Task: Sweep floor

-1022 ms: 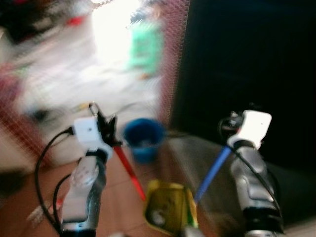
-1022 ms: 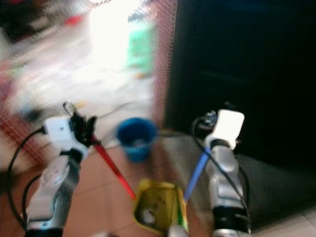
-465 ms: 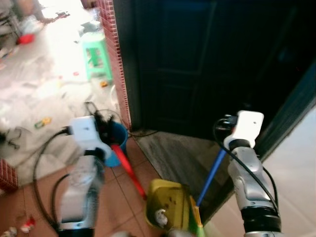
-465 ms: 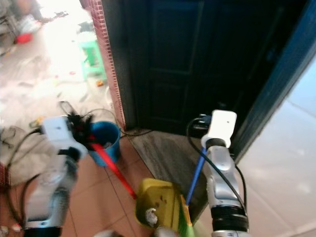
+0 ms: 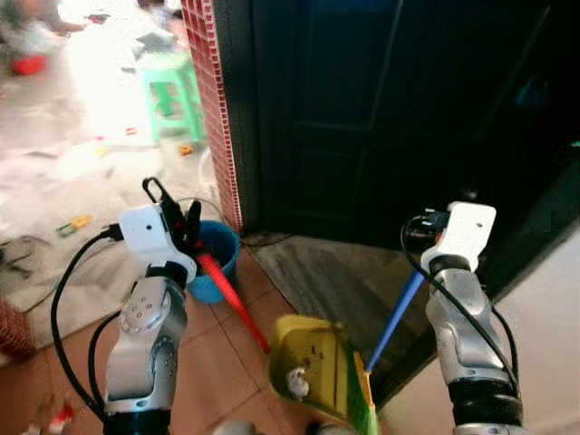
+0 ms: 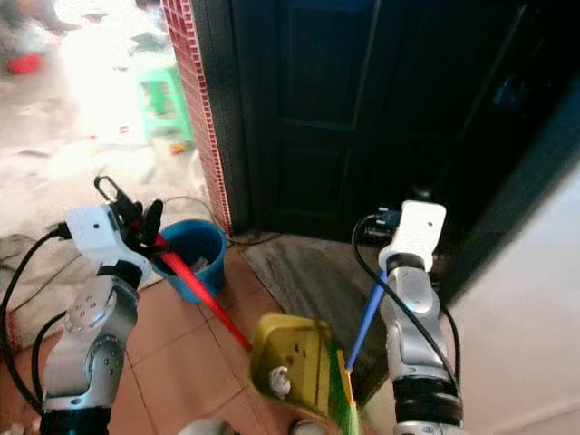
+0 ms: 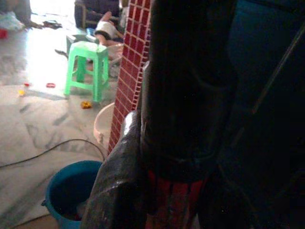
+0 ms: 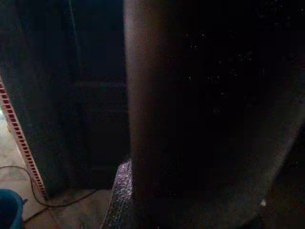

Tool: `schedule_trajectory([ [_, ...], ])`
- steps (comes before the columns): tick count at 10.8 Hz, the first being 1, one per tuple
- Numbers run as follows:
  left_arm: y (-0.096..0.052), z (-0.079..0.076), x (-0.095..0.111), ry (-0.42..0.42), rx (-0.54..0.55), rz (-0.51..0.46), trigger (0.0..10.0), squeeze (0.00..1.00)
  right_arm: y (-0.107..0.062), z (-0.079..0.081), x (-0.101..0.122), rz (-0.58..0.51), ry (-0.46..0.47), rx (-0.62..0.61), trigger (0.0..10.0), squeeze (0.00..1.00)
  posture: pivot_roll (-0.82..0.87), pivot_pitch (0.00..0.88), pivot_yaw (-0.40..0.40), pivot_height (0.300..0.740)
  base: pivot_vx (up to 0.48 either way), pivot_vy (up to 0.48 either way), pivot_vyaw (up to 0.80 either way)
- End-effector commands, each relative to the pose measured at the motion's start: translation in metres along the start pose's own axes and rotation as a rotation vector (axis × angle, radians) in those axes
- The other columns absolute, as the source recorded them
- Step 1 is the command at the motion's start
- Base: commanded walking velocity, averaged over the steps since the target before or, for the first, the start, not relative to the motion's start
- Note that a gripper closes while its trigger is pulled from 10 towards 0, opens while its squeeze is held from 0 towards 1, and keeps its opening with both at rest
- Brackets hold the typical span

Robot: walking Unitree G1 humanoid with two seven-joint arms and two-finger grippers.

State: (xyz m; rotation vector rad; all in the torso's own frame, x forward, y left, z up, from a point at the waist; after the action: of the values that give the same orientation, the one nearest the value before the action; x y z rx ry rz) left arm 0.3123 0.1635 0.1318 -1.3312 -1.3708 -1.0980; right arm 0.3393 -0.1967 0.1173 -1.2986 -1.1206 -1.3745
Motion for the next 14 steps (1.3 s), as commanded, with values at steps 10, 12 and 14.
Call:
schedule_trajectory([
  [10,0.01,-0.003,0.051,0.066,0.052,-0.183,10.0,0.0,0.0,0.005,0.005,-0.03,0.016,0.018,10.0,0.0,-0.09,0.0,0.019,0.74,0.0,0.137,-0.04],
  [12,0.011,0.004,0.062,0.094,0.098,-0.22,10.0,0.0,0.0,0.012,0.011,-0.055,0.018,0.054,10.0,0.0,-0.09,0.0,0.024,0.74,0.0,0.0,0.25],
  [14,0.016,0.009,0.068,0.066,0.146,-0.226,10.0,0.0,0.004,0.015,0.015,-0.068,0.022,0.075,10.0,0.0,-0.08,0.0,0.028,0.74,0.0,0.0,0.69],
])
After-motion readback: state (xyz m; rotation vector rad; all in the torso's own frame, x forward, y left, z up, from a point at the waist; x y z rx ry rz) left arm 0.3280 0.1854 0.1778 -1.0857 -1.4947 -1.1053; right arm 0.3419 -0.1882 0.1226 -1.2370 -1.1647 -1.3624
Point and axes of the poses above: a point about 5 cm out from each wrist's last joint towards the gripper, its own y axis pointing out of the wrist towards the gripper, its own x axis along the axis of the wrist's last joint, z = x × y, the point moved 4 cm from there along y, pointing out of the wrist towards the gripper, and after that the axes turned 2 degrees about y, right-handed, at the moved point
